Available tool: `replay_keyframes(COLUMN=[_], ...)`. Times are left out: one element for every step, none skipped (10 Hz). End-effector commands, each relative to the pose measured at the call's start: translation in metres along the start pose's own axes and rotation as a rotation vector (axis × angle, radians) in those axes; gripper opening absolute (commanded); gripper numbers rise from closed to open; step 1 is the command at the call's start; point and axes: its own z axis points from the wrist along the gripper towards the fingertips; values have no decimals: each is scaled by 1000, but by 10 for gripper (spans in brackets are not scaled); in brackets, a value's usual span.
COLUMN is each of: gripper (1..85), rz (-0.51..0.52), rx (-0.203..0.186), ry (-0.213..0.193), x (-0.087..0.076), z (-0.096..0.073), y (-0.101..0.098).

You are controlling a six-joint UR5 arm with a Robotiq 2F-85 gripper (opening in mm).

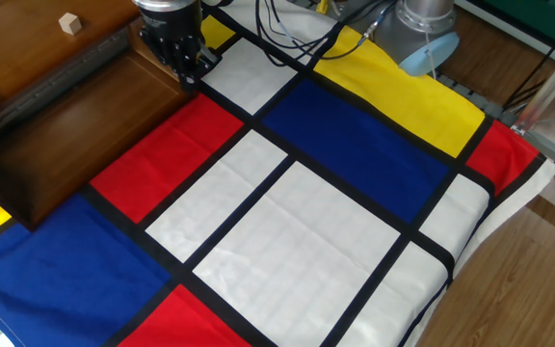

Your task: Put the object on the shelf

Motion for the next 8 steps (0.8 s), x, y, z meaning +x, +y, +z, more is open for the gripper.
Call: replay_keyframes(gripper=[10, 10, 10, 10, 10, 10, 10, 10], rz=[-12, 11, 35, 65, 95, 127, 150, 163], rx=[-9, 18, 36, 52, 70, 72, 80, 78], ry=[-26, -10, 11, 26, 31, 31, 29, 19], x=[-7, -2, 3, -3, -11, -18, -22, -29], z=[-1, -1, -1, -9, -15, -18, -19, -15], y=[2, -5, -10, 4, 23, 44, 62, 77])
